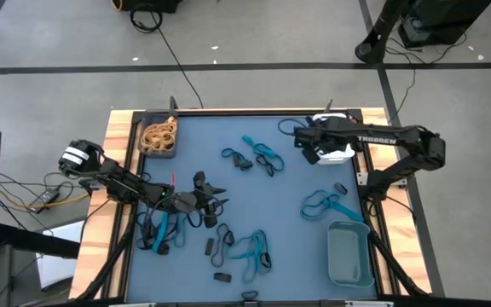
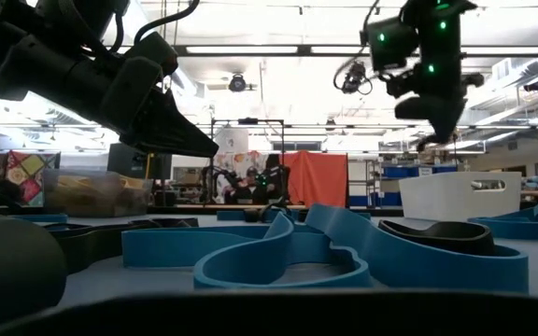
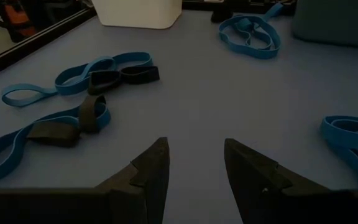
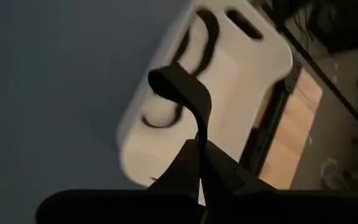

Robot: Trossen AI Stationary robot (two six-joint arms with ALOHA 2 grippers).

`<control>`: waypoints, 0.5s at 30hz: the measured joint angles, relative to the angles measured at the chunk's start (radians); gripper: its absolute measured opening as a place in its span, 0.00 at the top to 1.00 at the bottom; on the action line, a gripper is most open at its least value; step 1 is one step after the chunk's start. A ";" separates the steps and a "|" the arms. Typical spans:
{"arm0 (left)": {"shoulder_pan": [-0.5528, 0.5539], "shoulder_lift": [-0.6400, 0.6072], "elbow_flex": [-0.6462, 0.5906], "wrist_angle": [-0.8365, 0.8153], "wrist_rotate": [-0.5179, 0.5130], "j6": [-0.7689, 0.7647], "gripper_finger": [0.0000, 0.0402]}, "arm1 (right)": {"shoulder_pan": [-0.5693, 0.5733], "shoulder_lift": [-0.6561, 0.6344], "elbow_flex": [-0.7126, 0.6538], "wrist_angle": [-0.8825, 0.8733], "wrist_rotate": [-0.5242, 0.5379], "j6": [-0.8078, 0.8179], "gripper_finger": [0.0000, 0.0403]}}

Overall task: Sort rubber bands into baskets
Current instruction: Put the black rubber band into the white bin

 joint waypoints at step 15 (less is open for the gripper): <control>0.000 0.000 0.000 -0.006 0.000 0.000 0.61 | -0.169 0.001 -0.226 0.120 -0.001 -0.093 0.75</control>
